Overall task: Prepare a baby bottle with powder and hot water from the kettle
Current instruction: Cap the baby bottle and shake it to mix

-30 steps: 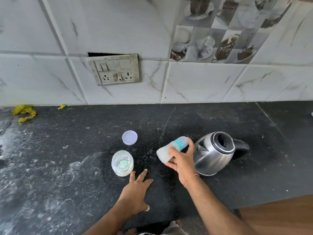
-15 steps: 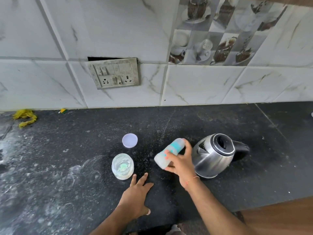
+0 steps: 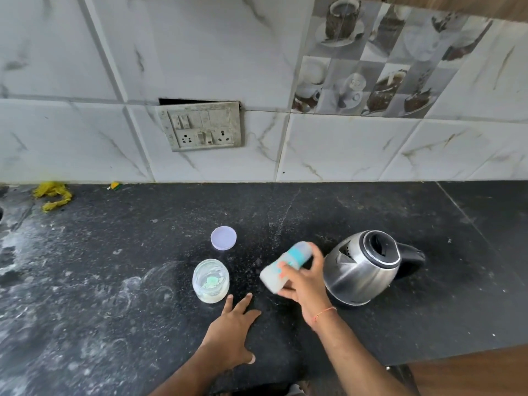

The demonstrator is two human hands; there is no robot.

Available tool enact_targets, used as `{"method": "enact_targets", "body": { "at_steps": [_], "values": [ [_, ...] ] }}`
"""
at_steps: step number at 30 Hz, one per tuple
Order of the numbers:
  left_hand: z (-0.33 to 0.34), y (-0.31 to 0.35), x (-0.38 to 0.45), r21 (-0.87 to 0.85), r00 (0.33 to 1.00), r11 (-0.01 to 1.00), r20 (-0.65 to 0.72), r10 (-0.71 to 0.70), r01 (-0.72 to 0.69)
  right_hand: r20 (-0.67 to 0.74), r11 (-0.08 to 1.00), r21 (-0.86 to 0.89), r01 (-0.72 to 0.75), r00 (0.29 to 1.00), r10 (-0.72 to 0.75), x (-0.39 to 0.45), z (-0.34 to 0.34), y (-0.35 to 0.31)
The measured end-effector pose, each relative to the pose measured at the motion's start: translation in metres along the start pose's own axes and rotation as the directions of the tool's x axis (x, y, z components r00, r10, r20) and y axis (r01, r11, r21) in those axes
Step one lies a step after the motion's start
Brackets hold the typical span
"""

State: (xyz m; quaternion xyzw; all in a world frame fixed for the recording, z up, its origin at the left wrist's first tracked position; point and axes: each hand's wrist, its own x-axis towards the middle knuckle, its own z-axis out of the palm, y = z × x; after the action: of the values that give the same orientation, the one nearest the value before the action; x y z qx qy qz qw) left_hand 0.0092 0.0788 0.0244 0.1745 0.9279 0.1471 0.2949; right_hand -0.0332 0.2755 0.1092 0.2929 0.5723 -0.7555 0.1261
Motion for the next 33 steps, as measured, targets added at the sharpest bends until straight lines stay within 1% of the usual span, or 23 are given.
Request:
{"method": "enact_targets", "body": {
  "at_steps": [2, 3, 4, 5, 6, 9, 10, 11, 12, 13, 16, 17, 18, 19, 20, 23, 24, 26, 27, 30, 31, 32, 33],
  "values": [
    [-0.001, -0.002, -0.002, 0.001, 1.0, 1.0, 0.003, 0.004, -0.004, 0.038, 0.996, -0.014, -0.083, 0.996, 0.083, -0.007, 0.004, 0.001],
    [-0.001, -0.003, -0.002, 0.007, 1.0, 1.0, 0.005, 0.001, -0.001, 0.053, 0.996, -0.065, -0.063, 0.996, 0.067, -0.007, 0.003, 0.002],
    [-0.001, -0.003, -0.001, 0.013, 1.0, 1.0, 0.008, -0.001, 0.001, 0.022, 0.997, -0.073, -0.007, 1.0, 0.009, -0.007, 0.002, 0.002],
    [-0.001, -0.002, 0.0, 0.012, 1.0, 1.0, 0.01, -0.003, 0.003, -0.009, 0.998, -0.039, 0.039, 0.999, -0.039, -0.007, 0.0, 0.004],
    [0.0, -0.001, 0.001, 0.002, 1.0, 1.0, 0.005, -0.01, 0.009, -0.032, 0.999, 0.002, 0.034, 0.999, -0.034, -0.005, -0.001, 0.005],
    [0.001, -0.003, 0.0, -0.014, 1.0, 1.0, 0.001, -0.011, 0.011, 0.043, 0.995, 0.018, -0.097, 0.994, 0.096, -0.009, 0.006, 0.003],
    [0.002, -0.004, 0.0, -0.009, 1.0, 1.0, 0.005, -0.013, 0.013, 0.061, 0.997, -0.014, -0.073, 0.995, 0.073, -0.01, 0.007, 0.004],
    [0.002, -0.004, 0.0, -0.002, 1.0, 1.0, 0.009, -0.014, 0.014, 0.024, 0.999, -0.035, 0.007, 1.0, -0.006, -0.01, 0.006, 0.004],
    [0.002, -0.003, 0.001, 0.001, 1.0, 1.0, 0.007, -0.014, 0.014, -0.011, 0.999, 0.01, 0.044, 0.999, -0.044, -0.009, 0.004, 0.005],
    [0.002, -0.003, 0.001, -0.006, 1.0, 1.0, 0.0, -0.016, 0.016, -0.023, 0.998, 0.046, 0.04, 0.999, -0.039, -0.007, 0.001, 0.004],
    [0.002, -0.003, -0.001, -0.034, 1.0, 0.999, -0.006, -0.012, 0.011, 0.059, 0.998, -0.003, -0.059, 0.996, 0.059, -0.012, 0.004, 0.0],
    [0.002, -0.004, -0.001, -0.026, 1.0, 1.0, 0.001, -0.014, 0.014, 0.069, 0.999, -0.044, -0.033, 0.997, 0.036, -0.012, 0.004, 0.002],
    [0.002, -0.005, 0.0, -0.018, 1.0, 1.0, 0.005, -0.015, 0.015, 0.03, 0.998, -0.052, 0.032, 0.999, -0.031, -0.012, 0.002, 0.004],
    [0.003, -0.004, 0.001, -0.017, 1.0, 1.0, 0.0, -0.015, 0.015, -0.019, 0.998, 0.006, 0.06, 0.998, -0.06, -0.011, -0.002, 0.003],
    [0.005, -0.003, 0.002, -0.025, 1.0, 1.0, -0.011, -0.016, 0.016, -0.04, 0.998, 0.036, 0.06, 0.998, -0.058, -0.009, -0.005, 0.003],
    [0.004, -0.006, -0.001, -0.042, 1.0, 0.999, -0.015, -0.012, 0.011, 0.043, 0.999, -0.047, -0.013, 0.999, 0.015, -0.013, 0.0, 0.005],
    [0.004, -0.007, -0.001, -0.036, 1.0, 0.999, -0.007, -0.008, 0.008, 0.044, 0.998, -0.069, 0.003, 0.999, 0.0, -0.012, 0.0, 0.007],
    [0.004, -0.006, 0.002, -0.035, 1.0, 0.999, -0.004, -0.012, 0.011, -0.056, 0.998, 0.012, 0.058, 0.997, -0.058, -0.01, -0.004, 0.008],
    [0.005, -0.005, 0.002, -0.044, 1.0, 0.999, -0.013, -0.016, 0.015, -0.069, 0.998, 0.046, 0.044, 0.997, -0.04, -0.007, -0.005, 0.008],
    [0.005, -0.006, -0.001, -0.046, 1.0, 0.999, -0.016, -0.017, 0.016, 0.033, 0.998, -0.015, -0.053, 0.998, 0.053, -0.011, 0.0, 0.007],
    [0.004, -0.006, -0.001, -0.038, 1.0, 0.999, -0.009, -0.016, 0.016, 0.039, 0.998, -0.06, -0.034, 0.999, 0.036, -0.01, 0.0, 0.007],
    [0.004, -0.006, 0.0, -0.033, 1.0, 0.999, -0.007, -0.016, 0.015, 0.005, 0.998, -0.058, 0.033, 0.999, -0.032, -0.008, -0.002, 0.007],
    [0.004, -0.006, 0.001, -0.034, 1.0, 0.999, -0.008, -0.016, 0.016, -0.035, 0.998, 0.01, 0.068, 0.997, -0.067, -0.007, -0.005, 0.006]
  ]
}}
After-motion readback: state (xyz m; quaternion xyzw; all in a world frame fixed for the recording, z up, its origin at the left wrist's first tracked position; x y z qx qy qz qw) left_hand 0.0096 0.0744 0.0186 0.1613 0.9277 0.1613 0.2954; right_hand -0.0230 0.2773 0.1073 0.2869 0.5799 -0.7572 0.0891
